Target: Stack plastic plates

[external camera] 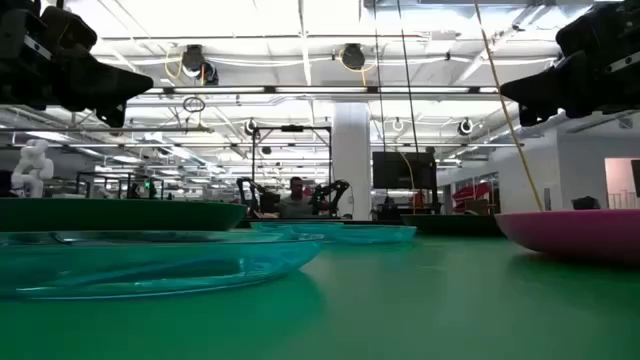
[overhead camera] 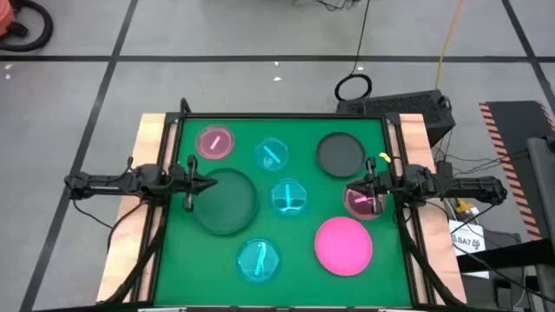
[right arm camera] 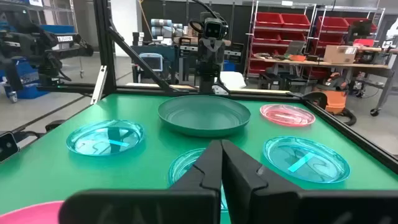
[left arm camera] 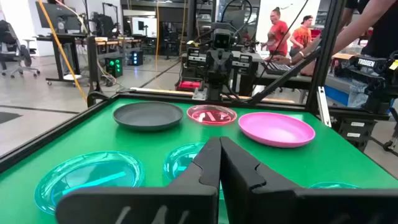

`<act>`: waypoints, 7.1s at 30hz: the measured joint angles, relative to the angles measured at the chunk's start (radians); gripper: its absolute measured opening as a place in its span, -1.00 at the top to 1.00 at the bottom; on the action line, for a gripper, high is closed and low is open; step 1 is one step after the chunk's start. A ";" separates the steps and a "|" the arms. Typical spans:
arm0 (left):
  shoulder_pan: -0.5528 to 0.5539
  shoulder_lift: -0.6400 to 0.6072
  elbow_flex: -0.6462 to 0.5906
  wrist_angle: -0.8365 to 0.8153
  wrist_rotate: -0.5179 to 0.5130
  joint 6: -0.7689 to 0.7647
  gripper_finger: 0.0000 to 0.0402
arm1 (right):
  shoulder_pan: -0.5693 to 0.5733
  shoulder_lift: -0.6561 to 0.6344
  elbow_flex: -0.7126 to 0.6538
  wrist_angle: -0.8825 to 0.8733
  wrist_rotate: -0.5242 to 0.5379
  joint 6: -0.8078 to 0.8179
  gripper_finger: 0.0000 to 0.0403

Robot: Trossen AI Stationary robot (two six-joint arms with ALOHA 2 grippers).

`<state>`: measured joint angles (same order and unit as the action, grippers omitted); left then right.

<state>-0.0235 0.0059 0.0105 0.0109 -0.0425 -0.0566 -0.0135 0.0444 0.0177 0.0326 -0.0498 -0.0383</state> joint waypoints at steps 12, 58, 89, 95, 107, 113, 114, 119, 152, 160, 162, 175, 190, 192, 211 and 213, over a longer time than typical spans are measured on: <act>0.000 0.000 0.000 0.000 0.000 0.000 0.97 | 0.000 0.000 0.000 0.000 0.000 0.000 1.00; 0.000 0.000 0.000 0.000 0.000 0.000 0.97 | 0.000 0.000 0.000 0.000 0.000 0.000 1.00; 0.000 0.000 0.000 0.000 0.000 0.000 0.97 | 0.000 0.000 0.001 0.001 -0.003 0.000 1.00; 0.000 0.000 0.000 0.000 0.000 0.000 0.97 | 0.000 0.000 0.001 0.001 -0.003 0.000 1.00; 0.000 0.000 0.000 0.000 0.000 0.000 0.97 | 0.000 0.000 0.012 0.008 0.022 0.000 1.00; 0.000 0.000 0.000 0.000 0.000 0.000 0.97 | 0.002 0.038 0.121 -0.027 0.054 0.010 1.00; 0.000 0.000 0.000 0.000 0.000 0.000 0.97 | 0.002 0.052 0.150 -0.030 0.068 0.018 1.00; 0.000 0.000 0.000 0.000 0.000 0.000 0.97 | 0.002 0.180 0.327 -0.143 0.080 0.045 1.00; 0.000 0.000 0.000 0.001 0.000 0.000 0.97 | 0.022 0.971 1.249 -0.626 0.072 0.350 1.00; 0.000 0.000 -0.002 0.018 -0.001 -0.007 0.97 | 0.096 1.044 1.249 -0.731 0.071 0.540 1.00; 0.000 0.000 -0.002 0.026 -0.002 -0.038 0.97 | 0.109 1.062 1.249 -0.783 0.071 0.645 1.00; 0.000 0.061 0.154 -0.126 -0.003 -0.307 0.97 | 0.183 1.141 1.237 -1.298 0.071 1.136 1.00; 0.000 0.407 0.572 -0.484 0.000 -0.384 0.97 | 0.329 1.142 0.918 -1.107 -0.113 1.440 0.79; 0.000 0.451 0.601 -0.511 0.000 -0.385 0.97 | 0.354 1.142 0.885 -1.079 -0.109 1.470 0.72; 0.000 0.590 0.636 -0.532 0.044 -0.474 0.97 | 0.473 1.142 0.631 -0.846 -0.103 1.598 0.38; 0.000 0.590 0.636 -0.532 0.044 -0.477 0.97 | 0.474 1.142 0.607 -0.826 -0.101 1.598 0.40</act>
<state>-0.0238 0.5961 0.6468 -0.5210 0.0013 -0.5334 0.4606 1.1862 0.6247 -0.7932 -0.1510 1.5593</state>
